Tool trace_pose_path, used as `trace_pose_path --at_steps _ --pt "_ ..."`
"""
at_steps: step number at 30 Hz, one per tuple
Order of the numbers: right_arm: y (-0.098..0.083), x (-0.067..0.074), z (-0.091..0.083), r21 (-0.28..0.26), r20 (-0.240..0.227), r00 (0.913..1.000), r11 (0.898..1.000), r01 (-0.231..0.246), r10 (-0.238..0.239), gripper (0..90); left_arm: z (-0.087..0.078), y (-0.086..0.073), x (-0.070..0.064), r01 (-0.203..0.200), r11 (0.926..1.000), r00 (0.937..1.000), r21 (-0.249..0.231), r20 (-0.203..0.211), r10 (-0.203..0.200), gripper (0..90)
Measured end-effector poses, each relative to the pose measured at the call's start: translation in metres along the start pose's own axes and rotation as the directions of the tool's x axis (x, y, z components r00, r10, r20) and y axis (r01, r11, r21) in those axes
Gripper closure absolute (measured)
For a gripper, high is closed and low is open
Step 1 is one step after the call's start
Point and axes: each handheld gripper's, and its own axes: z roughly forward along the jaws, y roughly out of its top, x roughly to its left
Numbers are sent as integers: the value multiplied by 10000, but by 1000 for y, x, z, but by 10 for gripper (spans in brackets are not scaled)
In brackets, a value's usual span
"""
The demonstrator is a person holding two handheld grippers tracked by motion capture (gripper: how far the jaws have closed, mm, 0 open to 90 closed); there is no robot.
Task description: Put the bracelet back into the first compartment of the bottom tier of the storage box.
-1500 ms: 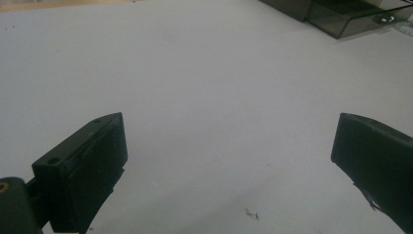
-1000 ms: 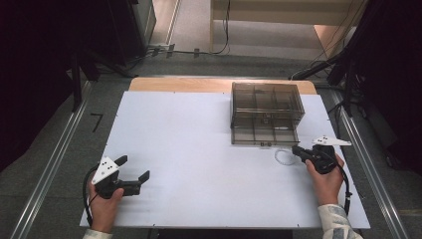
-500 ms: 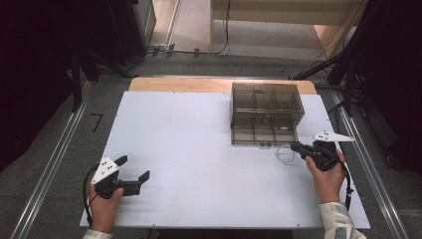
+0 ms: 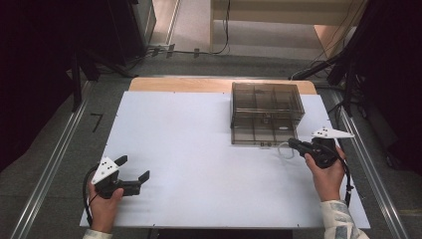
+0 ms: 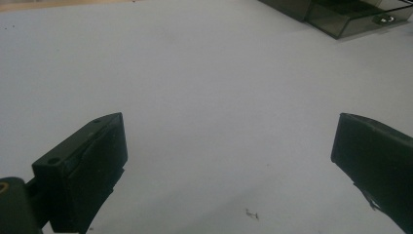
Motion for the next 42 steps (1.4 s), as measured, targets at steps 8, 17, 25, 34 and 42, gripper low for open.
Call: trace_pose_path --at_steps 8,17,25,34,42 --pt "10 6 0 -90 -168 9997 9998 167 -168 857 0 0 0 -8 10000 10000 -12 11 8 5" --pt "17 11 2 -183 -265 9992 9994 310 -314 857 0 0 0 2 10000 10000 -10 13 -2 5" --pt "23 14 4 -302 -284 9988 9988 396 -404 857 0 0 0 11 10000 10000 -15 18 -11 5" --pt "33 19 7 -450 -387 9978 9976 518 -535 857 0 0 0 3 10000 10000 -18 25 -3 5" --pt "40 24 15 -524 -499 9967 9968 611 -637 857 0 0 0 8 10000 10000 -15 31 -8 5"
